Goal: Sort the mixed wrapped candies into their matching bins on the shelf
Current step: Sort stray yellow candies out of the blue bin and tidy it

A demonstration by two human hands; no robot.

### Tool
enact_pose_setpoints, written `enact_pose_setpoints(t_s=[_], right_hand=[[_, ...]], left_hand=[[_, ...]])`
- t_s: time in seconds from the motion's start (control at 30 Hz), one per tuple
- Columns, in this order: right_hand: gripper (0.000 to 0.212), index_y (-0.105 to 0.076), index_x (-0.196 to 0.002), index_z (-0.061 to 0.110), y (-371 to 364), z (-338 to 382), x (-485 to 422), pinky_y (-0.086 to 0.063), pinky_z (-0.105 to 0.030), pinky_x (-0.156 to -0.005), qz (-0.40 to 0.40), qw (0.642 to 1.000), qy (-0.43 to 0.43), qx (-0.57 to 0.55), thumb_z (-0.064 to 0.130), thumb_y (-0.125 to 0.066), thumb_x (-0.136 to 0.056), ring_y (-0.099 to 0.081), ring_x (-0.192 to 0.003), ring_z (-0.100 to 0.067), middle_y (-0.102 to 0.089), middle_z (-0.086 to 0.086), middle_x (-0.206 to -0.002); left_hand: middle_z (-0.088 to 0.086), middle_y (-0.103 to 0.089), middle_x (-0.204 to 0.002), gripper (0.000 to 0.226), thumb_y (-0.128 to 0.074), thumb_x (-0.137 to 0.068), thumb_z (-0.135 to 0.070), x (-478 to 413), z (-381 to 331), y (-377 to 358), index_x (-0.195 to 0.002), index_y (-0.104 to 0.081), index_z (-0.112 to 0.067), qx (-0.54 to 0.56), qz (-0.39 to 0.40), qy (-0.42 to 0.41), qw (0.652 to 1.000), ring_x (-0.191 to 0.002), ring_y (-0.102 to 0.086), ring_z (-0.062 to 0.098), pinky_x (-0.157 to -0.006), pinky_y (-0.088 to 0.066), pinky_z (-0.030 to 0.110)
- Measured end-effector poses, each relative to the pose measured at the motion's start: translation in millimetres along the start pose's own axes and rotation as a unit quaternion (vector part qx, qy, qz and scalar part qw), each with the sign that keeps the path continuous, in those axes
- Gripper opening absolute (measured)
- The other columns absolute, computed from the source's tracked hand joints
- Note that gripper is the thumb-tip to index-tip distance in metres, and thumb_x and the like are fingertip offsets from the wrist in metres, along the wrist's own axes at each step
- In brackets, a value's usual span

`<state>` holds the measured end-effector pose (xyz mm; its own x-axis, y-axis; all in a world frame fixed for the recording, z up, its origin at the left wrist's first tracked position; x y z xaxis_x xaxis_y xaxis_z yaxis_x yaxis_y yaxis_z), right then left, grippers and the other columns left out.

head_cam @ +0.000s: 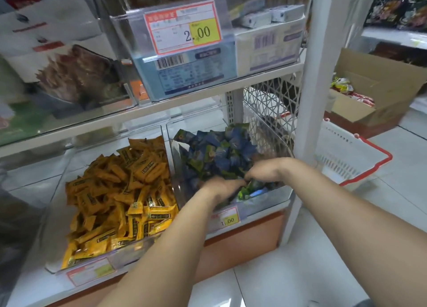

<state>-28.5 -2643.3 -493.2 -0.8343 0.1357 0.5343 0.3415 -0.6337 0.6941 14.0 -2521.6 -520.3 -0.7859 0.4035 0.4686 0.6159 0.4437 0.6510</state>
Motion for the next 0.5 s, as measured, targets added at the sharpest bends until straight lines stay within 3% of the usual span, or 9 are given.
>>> enact_pose_setpoints(t_s=[0.03,0.1,0.2,0.23,0.3,0.37,0.43,0.5], right_hand=[[0.012,-0.059,-0.105,0.013,0,2,-2,-0.037,-0.023,-0.061,-0.009,1.000,0.009,-0.014,0.015,-0.048,-0.099,-0.052,-0.080,-0.015,-0.057,-0.005,-0.099],[0.014,-0.060,-0.102,0.010,2,4,-3,-0.041,-0.027,-0.065,-0.039,0.997,0.028,-0.066,0.007,-0.046,-0.098,-0.053,-0.084,-0.020,-0.057,-0.009,-0.097],[0.023,-0.065,-0.112,0.000,1,-1,-7,-0.055,-0.028,-0.082,-0.067,0.951,0.031,-0.299,0.003,-0.047,-0.098,-0.065,-0.087,-0.020,-0.069,-0.012,-0.095],[0.022,-0.065,-0.112,0.000,-1,-2,-7,-0.057,-0.030,-0.086,-0.066,0.926,0.028,-0.370,0.005,-0.050,-0.098,-0.070,-0.088,-0.022,-0.072,-0.014,-0.094],[0.022,-0.066,-0.110,0.000,-6,-3,-7,-0.056,-0.046,-0.094,-0.043,0.880,0.015,-0.472,0.013,-0.054,-0.098,-0.071,-0.100,-0.033,-0.073,-0.021,-0.105],[0.021,-0.069,-0.102,0.005,-5,-4,-6,-0.058,-0.048,-0.087,-0.029,0.849,0.019,-0.528,0.019,-0.054,-0.098,-0.073,-0.092,-0.034,-0.074,-0.019,-0.101],[0.018,-0.068,-0.099,0.012,1,-6,-5,-0.056,-0.049,-0.087,-0.054,0.830,0.020,-0.555,0.023,-0.054,-0.098,-0.070,-0.083,-0.031,-0.074,-0.013,-0.089],[0.019,-0.067,-0.103,0.012,6,-6,-2,-0.052,-0.052,-0.090,-0.082,0.820,0.016,-0.566,0.027,-0.056,-0.097,-0.066,-0.082,-0.032,-0.070,-0.014,-0.087]], left_hand=[[0.006,-0.064,-0.126,0.059,-0.068,-0.082,-0.053,-2,0,0,-0.128,-0.061,-0.017,0.049,0.002,0.002,0.999,-0.107,-0.060,0.022,-0.085,-0.045,0.026],[0.006,-0.068,-0.115,0.056,-0.069,-0.082,-0.048,-1,-1,0,-0.125,-0.065,-0.012,0.156,0.001,0.016,0.988,-0.103,-0.064,0.023,-0.087,-0.051,0.030],[0.013,-0.075,-0.101,0.047,-0.071,-0.079,-0.048,4,0,3,-0.109,-0.074,-0.011,0.303,0.013,0.043,0.952,-0.097,-0.071,0.032,-0.095,-0.054,0.043],[0.015,-0.075,-0.099,0.044,-0.071,-0.079,-0.047,7,0,2,-0.104,-0.075,-0.011,0.343,0.035,0.052,0.937,-0.093,-0.072,0.032,-0.091,-0.056,0.044],[0.019,-0.075,-0.094,0.040,-0.068,-0.081,-0.043,13,-4,-2,-0.095,-0.078,-0.007,0.444,0.085,0.059,0.890,-0.077,-0.073,0.032,-0.068,-0.061,0.042],[0.020,-0.074,-0.091,0.039,-0.065,-0.083,-0.042,16,-9,1,-0.091,-0.079,-0.006,0.519,0.098,0.053,0.848,-0.070,-0.073,0.034,-0.059,-0.059,0.044],[0.018,-0.074,-0.098,0.045,-0.063,-0.082,-0.049,14,-9,13,-0.103,-0.075,-0.011,0.529,0.060,0.045,0.845,-0.080,-0.073,0.034,-0.066,-0.060,0.047],[0.015,-0.075,-0.095,0.048,-0.058,-0.084,-0.055,14,-10,27,-0.108,-0.071,-0.015,0.518,0.022,0.040,0.854,-0.079,-0.073,0.030,-0.063,-0.059,0.040]])
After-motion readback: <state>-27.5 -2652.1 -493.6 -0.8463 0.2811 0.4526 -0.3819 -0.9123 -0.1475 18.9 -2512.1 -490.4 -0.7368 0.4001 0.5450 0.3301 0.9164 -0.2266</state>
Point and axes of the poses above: each hand's wrist, its own x-axis away from the middle knuckle, its own y-axis out of the back of the hand, z = x × y, the point moved 8 cm from there along -x, towards the middle knuckle
